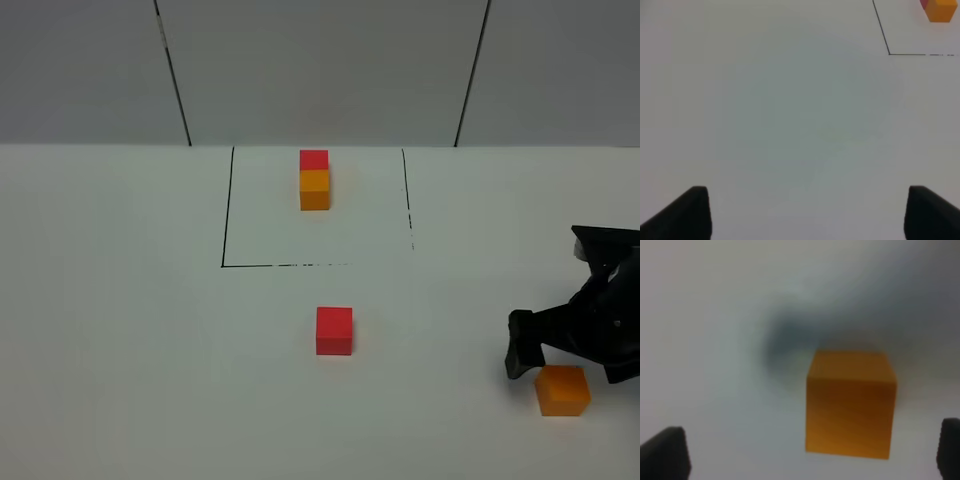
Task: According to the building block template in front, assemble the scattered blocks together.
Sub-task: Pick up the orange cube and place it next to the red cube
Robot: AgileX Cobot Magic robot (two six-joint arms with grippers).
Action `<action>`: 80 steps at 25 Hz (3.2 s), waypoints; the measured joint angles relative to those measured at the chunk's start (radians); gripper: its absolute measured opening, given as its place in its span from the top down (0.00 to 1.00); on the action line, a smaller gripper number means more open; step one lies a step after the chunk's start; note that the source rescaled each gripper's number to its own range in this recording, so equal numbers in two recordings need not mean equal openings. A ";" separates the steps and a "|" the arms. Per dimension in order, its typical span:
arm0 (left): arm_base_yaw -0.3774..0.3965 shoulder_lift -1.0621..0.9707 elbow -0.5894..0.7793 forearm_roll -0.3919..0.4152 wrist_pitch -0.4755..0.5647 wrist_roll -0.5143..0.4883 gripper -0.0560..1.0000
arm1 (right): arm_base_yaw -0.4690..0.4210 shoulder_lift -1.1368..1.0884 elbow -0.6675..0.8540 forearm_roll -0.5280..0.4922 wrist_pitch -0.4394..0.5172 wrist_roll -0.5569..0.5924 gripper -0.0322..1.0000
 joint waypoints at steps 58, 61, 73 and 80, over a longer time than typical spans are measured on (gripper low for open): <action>0.000 0.000 0.000 0.000 0.000 0.000 0.33 | 0.140 0.190 -0.412 -0.234 0.241 -0.571 0.96; 0.000 0.000 0.000 0.000 0.000 0.000 0.33 | 0.200 0.208 -0.499 -0.261 0.304 -0.725 0.96; 0.000 0.000 0.000 0.000 0.000 0.000 0.33 | 0.366 0.510 -0.835 -0.266 0.457 -0.929 0.96; 0.000 0.000 0.000 0.000 0.000 0.000 0.33 | 0.398 0.621 -0.902 -0.212 0.458 -0.930 0.96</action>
